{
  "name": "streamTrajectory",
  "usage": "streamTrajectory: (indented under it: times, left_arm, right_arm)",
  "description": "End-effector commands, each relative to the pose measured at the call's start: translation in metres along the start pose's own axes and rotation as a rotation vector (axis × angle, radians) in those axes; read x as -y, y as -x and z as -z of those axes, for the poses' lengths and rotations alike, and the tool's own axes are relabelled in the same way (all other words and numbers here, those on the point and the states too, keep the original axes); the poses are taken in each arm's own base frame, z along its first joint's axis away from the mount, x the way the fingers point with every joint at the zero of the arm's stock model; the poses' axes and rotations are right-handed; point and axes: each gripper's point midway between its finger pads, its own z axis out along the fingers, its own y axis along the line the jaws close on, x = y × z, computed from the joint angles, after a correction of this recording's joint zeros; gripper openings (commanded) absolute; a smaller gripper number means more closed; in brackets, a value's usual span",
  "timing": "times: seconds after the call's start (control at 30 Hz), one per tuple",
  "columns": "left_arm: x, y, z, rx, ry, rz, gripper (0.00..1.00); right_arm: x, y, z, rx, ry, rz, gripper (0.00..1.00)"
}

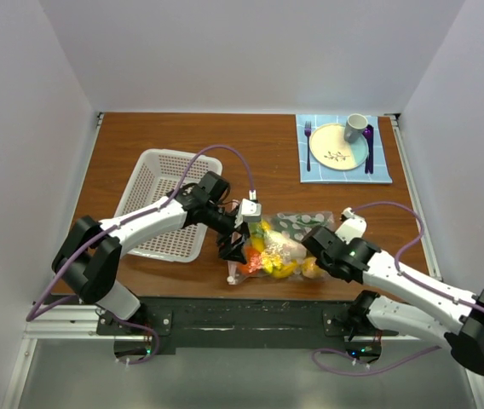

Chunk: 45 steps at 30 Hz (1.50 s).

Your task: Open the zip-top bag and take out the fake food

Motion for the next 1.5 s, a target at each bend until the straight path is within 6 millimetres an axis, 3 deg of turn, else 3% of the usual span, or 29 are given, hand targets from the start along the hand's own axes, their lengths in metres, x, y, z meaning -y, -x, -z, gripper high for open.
streamTrajectory:
  times: [0.0, 0.17, 0.27, 0.33, 0.43, 0.53, 0.67, 0.8, 0.97, 1.1, 1.33, 1.4, 1.47]
  left_arm:
    - [-0.008, 0.008, 0.002, 0.006, 0.038, -0.04, 1.0]
    - [-0.019, 0.024, 0.013, 0.029, 0.082, -0.017, 1.0]
    - [-0.025, 0.027, 0.023, 0.045, 0.109, 0.005, 1.0]
    - [-0.03, 0.025, 0.029, 0.049, 0.136, 0.01, 1.0]
    - [-0.031, 0.015, 0.033, 0.015, 0.154, 0.009, 1.0]
    - [-0.023, -0.001, 0.035, -0.039, 0.135, 0.01, 1.0]
    - [-0.01, -0.029, 0.031, -0.077, 0.112, 0.035, 1.0]
    - [-0.011, -0.04, 0.025, -0.094, 0.119, 0.047, 1.0]
    - [-0.008, -0.054, 0.012, -0.13, 0.145, 0.059, 1.0]
    - [-0.006, -0.056, -0.004, -0.148, 0.186, 0.02, 1.0]
    - [-0.05, -0.039, -0.006, -0.151, 0.326, 0.003, 1.0]
    - [-0.059, -0.035, -0.009, -0.152, 0.34, 0.001, 1.0]
    - [-0.075, -0.021, -0.007, -0.13, 0.388, -0.015, 1.0]
  right_arm:
    - [-0.003, 0.049, 0.023, 0.17, 0.037, -0.091, 0.0]
    - [-0.03, 0.112, 0.073, 0.289, 0.121, -0.075, 0.0]
    - [-0.044, 0.128, 0.087, 0.289, 0.122, -0.035, 0.0]
    - [-0.054, 0.125, 0.086, 0.261, 0.123, -0.005, 0.0]
    - [-0.06, 0.126, 0.086, 0.247, 0.102, 0.018, 0.0]
    - [-0.067, 0.139, 0.097, 0.265, 0.122, 0.013, 0.0]
    - [-0.089, 0.168, 0.123, 0.319, 0.201, 0.011, 0.0]
    - [-0.11, 0.189, 0.142, 0.341, 0.247, 0.018, 0.0]
    - [-0.135, 0.179, 0.134, 0.28, 0.277, 0.074, 0.0]
    - [-0.131, 0.175, 0.125, 0.274, 0.231, 0.09, 0.0]
    - [-0.106, 0.193, 0.142, 0.349, 0.202, 0.069, 0.0]
    - [-0.101, 0.186, 0.137, 0.33, 0.192, 0.078, 0.0]
    - [-0.094, 0.166, 0.123, 0.28, 0.175, 0.086, 0.0]
